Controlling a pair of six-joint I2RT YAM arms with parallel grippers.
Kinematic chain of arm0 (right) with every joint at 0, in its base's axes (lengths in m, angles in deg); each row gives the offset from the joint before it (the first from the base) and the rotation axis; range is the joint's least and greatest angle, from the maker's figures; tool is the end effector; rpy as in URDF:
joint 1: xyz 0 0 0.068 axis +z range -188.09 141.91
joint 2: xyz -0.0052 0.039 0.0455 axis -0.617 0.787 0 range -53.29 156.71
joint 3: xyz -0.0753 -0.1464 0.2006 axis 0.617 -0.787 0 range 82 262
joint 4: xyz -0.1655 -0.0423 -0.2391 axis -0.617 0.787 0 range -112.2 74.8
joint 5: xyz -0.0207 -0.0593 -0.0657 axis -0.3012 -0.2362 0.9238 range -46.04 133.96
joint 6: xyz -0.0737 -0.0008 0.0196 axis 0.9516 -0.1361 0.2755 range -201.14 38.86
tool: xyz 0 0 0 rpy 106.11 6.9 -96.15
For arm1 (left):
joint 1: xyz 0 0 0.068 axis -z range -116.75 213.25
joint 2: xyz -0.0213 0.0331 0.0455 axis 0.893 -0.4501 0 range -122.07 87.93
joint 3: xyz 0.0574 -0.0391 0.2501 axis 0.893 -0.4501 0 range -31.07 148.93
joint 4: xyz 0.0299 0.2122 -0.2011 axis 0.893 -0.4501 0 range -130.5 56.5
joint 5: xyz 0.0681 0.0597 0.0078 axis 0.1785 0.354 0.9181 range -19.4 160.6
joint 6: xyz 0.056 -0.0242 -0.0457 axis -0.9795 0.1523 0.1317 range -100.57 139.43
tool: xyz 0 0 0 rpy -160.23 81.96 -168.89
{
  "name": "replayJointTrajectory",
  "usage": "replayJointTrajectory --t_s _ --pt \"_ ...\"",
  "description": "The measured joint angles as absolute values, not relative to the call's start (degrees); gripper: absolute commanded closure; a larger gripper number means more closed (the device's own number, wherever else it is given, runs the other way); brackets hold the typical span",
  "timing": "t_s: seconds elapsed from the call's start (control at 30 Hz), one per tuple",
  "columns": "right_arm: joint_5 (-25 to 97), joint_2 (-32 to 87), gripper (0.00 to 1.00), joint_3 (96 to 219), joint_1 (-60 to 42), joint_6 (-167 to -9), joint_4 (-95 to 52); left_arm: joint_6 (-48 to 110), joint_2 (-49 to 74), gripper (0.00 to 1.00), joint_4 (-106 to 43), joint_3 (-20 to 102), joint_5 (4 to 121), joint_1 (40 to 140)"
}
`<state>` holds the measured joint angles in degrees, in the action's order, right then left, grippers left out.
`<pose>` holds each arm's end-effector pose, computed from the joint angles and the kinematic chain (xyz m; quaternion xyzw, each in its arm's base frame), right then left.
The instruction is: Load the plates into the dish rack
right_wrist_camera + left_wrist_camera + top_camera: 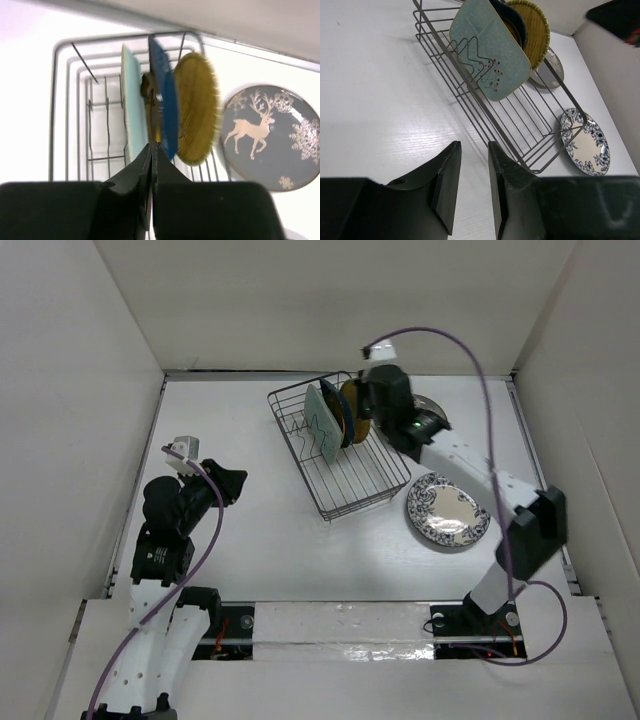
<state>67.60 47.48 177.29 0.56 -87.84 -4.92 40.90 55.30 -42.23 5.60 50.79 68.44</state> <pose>0.3858 0.2754 0.3407 -0.1153 0.8148 0.0517 0.5658 0.2150 -0.0416 0.3169 0.0128 0.7336 -0.2770 0.6204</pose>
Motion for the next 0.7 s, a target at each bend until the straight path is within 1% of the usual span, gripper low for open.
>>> replayJointTrajectory --t_s 0.03,0.1,0.13,0.17,0.2,0.23,0.3,0.33,0.37,0.4,0.43,0.5,0.53,0.63,0.7 --pt "65.7 42.7 1.00 171.8 -1.4 -89.3 -9.2 40.9 55.3 0.82 -42.3 5.6 50.9 68.4" --pt "61.9 33.9 1.00 161.4 -7.5 -92.8 -16.8 40.9 55.5 0.89 -42.4 5.6 51.2 68.4" --pt "60.5 30.7 1.00 157.2 -11.5 -94.9 -20.0 40.8 55.6 0.96 -42.5 5.6 51.3 68.4" --pt "59.3 28.6 0.99 153.6 -15.5 -97.0 -22.8 40.9 55.8 0.98 -42.5 5.6 51.4 68.4" --pt "58.1 27.6 0.94 150.8 -19.8 -98.9 -25.1 40.7 55.9 1.00 -42.5 5.6 51.7 68.4" --pt "56.7 27.5 0.80 148.6 -23.8 -101.0 -27.1 40.7 56.0 1.00 -42.6 5.6 51.7 68.4" --pt "53.6 29.7 0.60 145.6 -30.5 -104.3 -29.6 40.7 56.2 1.00 -42.6 5.6 51.9 68.4" --pt "52.0 31.5 0.45 144.5 -32.9 -106.3 -30.3 40.7 56.3 1.00 -42.6 5.6 52.0 68.4" --pt "50.8 33.6 0.40 143.7 -35.0 -107.9 -30.9 40.7 56.3 1.00 -42.6 5.6 52.1 68.4" --pt "49.9 35.5 0.38 143.0 -36.6 -109.0 -31.3 40.7 56.3 1.00 -42.6 5.6 52.1 68.4" --pt "48.6 37.8 0.33 142.1 -38.1 -110.6 -31.9 40.7 56.3 1.00 -42.7 5.6 52.2 68.4" --pt "46.3 41.3 0.33 140.7 -40.1 -113.3 -32.9 40.7 56.3 0.96 -42.7 5.6 52.2 68.4" --pt "44.9 42.9 0.33 140.2 -41.0 -114.7 -33.4 40.7 56.3 0.91 -42.7 5.6 52.2 68.4" --pt "40.1 48.0 0.34 139.6 -43.1 -118.7 -36.2 40.7 56.3 0.82 -42.8 5.6 52.2 68.4" --pt "37.6 51.0 0.37 139.6 -44.1 -120.8 -38.0 40.7 56.3 0.81 -42.8 5.6 52.2 68.4"
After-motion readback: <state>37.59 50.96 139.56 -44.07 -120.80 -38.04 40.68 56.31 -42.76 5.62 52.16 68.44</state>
